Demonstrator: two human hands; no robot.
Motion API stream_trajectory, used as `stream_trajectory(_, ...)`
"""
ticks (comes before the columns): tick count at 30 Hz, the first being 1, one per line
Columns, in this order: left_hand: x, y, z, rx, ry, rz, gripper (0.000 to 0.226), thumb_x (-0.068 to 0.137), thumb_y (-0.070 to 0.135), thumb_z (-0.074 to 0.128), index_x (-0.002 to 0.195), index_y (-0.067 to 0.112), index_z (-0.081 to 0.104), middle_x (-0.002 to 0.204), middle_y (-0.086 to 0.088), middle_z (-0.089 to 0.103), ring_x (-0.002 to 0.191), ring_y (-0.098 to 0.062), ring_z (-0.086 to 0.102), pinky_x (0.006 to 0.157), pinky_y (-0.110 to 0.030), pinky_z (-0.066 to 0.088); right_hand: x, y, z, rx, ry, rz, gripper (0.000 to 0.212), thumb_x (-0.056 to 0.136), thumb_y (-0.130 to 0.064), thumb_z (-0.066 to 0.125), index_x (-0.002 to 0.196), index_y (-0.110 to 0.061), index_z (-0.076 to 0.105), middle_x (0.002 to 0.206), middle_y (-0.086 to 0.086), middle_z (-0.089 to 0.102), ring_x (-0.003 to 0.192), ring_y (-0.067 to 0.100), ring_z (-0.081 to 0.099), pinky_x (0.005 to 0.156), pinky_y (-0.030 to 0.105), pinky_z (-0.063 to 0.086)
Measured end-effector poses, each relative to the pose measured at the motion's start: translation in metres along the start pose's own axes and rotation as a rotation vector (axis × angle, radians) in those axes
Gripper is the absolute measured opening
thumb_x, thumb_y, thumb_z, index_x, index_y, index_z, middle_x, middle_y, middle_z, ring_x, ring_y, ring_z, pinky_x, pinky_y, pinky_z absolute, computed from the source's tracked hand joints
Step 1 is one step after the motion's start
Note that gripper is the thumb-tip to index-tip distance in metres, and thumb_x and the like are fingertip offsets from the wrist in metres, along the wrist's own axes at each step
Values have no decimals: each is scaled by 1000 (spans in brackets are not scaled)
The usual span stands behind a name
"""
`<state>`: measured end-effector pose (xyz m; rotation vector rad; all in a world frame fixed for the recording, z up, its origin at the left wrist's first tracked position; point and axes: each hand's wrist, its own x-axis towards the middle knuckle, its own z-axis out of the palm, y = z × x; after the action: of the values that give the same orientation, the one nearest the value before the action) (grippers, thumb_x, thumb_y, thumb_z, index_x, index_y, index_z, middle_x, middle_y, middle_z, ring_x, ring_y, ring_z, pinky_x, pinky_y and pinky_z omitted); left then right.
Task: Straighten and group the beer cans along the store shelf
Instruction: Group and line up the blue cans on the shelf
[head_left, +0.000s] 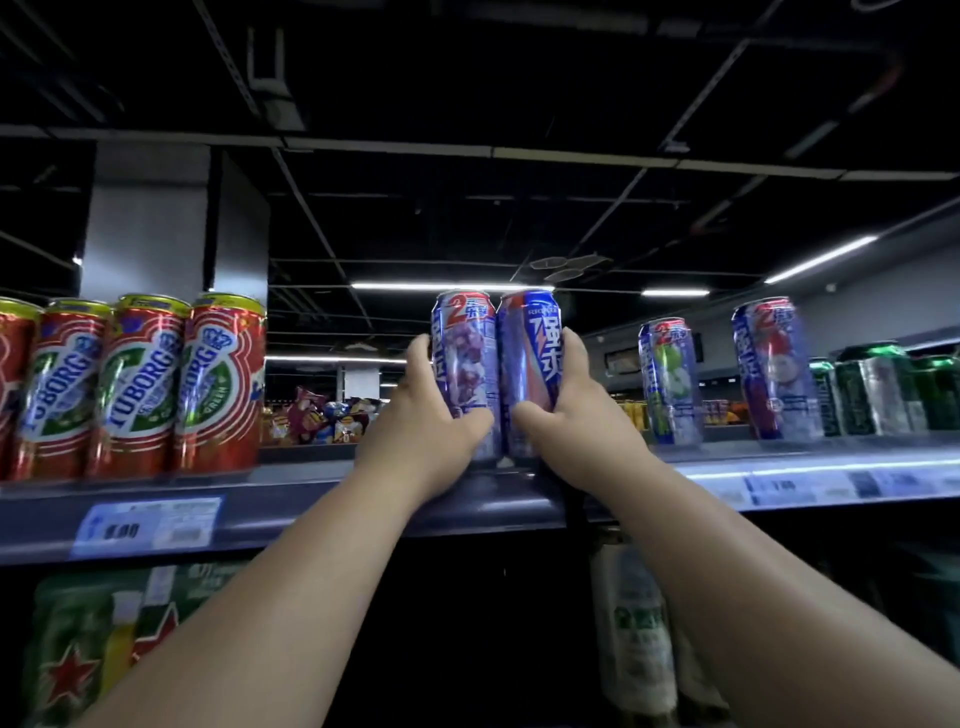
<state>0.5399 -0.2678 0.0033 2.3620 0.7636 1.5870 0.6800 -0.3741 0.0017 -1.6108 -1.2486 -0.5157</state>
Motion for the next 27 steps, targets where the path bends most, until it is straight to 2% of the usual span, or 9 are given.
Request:
stream_trajectory(2, -3, -2, 2, 148, -19, 23, 104, 57, 69, 45, 145, 46, -5, 125, 1, 63, 97, -26, 61, 78, -41, 48, 3, 6, 3, 0, -1, -7, 94, 76, -52, 51, 152, -44, -2, 117, -2, 64, 90, 24, 65, 78, 46, 56)
stream_trajectory(4, -5, -3, 3, 200, 25, 31, 108, 55, 73, 47, 146, 45, -4, 123, 3, 64, 97, -26, 62, 74, -39, 46, 4, 12, 5, -8, 34, -28, 97, 77, -54, 56, 152, -46, -4, 125, -3, 62, 95, 24, 64, 76, 42, 53)
stream_trajectory(7, -6, -2, 3, 244, 94, 6, 110, 53, 81, 54, 143, 34, 13, 128, 4, 60, 111, -25, 59, 80, -40, 46, 4, 16, 9, -34, 91, -19, 108, 74, -64, 66, 155, -38, -1, 143, -1, 52, 116, 27, 59, 81, 40, 46)
stream_trajectory(9, -5, -1, 2, 270, 80, -17, 96, 52, 84, 55, 128, 31, 31, 123, 5, 61, 108, -23, 59, 76, -39, 45, 4, 17, 10, -44, 104, -15, 111, 72, -70, 66, 155, -35, 2, 144, 1, 50, 121, 28, 57, 86, 42, 48)
stream_trajectory(13, -4, 0, 2, 285, -3, -20, 79, 59, 81, 54, 118, 33, 32, 114, 4, 66, 99, -26, 63, 72, -38, 42, 4, 17, 11, -132, 79, -22, 104, 77, -72, 55, 155, -34, -2, 134, 1, 61, 104, 28, 63, 74, 39, 46)
stream_trajectory(18, -4, -7, 1, 305, 25, 37, 94, 53, 87, 51, 125, 32, 26, 117, 6, 67, 99, -25, 66, 71, -37, 45, -1, 14, 8, -102, 72, -18, 89, 82, -63, 57, 151, -37, 8, 118, -3, 67, 87, 25, 63, 68, 37, 46)
stream_trajectory(22, -6, -12, 2, 341, 52, 69, 93, 56, 89, 48, 125, 31, 27, 115, 4, 67, 95, -25, 66, 67, -35, 42, -3, 13, 7, -105, 85, -29, 87, 83, -67, 52, 152, -38, 8, 112, -5, 68, 86, 24, 65, 70, 38, 51)
stream_trajectory(25, -8, -12, 1, 320, 37, 74, 106, 59, 87, 52, 141, 29, 19, 132, 0, 58, 110, -26, 61, 76, -39, 45, -3, 12, 8, -139, 111, -38, 84, 85, -69, 49, 152, -37, 9, 106, -6, 67, 82, 23, 64, 68, 36, 48)
stream_trajectory(27, -13, -11, -1, 293, 43, 92, 117, 60, 87, 53, 150, 33, 0, 153, -5, 33, 132, -28, 44, 97, -47, 42, -3, 12, 7, -140, 100, -52, 84, 84, -69, 51, 151, -37, 11, 106, -9, 64, 82, 20, 62, 66, 35, 46)
